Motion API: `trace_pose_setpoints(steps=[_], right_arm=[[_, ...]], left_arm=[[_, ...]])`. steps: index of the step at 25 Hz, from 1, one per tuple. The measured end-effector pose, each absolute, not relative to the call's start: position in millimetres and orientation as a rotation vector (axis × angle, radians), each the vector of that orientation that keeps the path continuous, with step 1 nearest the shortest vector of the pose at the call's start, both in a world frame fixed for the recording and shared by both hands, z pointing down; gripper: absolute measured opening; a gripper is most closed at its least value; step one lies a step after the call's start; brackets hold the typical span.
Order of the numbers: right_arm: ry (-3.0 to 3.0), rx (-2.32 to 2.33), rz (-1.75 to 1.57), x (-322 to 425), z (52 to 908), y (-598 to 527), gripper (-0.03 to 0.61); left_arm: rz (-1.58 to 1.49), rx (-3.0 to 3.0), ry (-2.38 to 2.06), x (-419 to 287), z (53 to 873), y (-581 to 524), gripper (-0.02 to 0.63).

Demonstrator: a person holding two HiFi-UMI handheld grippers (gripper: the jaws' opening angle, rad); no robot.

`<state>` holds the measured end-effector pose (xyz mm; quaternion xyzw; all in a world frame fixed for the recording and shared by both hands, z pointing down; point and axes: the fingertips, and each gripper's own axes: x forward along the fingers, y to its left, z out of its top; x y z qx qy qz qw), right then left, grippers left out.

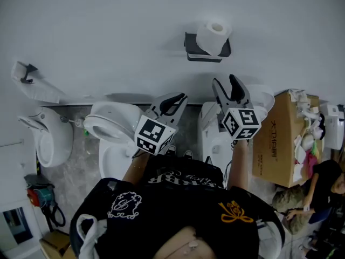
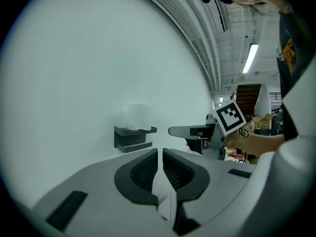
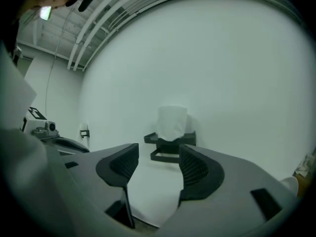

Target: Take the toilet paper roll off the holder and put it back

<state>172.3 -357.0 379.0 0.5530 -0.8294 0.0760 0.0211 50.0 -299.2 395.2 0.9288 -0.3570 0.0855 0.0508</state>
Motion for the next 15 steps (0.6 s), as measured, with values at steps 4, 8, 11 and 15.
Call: trace_pose_setpoints(steps=[4,8,11,15], right_arm=[[-2.564,1.691,0.36,175,409,-328,0.198],[-2.559,1.675,0.458,175,432,-303,0.16],[-2.553,1.637,0.497,174,447,-284,0.146],[-2.555,1.571,0.513,174,459,-262,0.128]], left_arm=[[0.268,2.832,-1.071,63,396,-291,0.044],[0.275,2.823,-1.079,72,400,-282,0.044],[0.284,2.804,-1.092,78,406,-272,0.044],[0.307,2.775,-1.112,88,415,-255,0.044]])
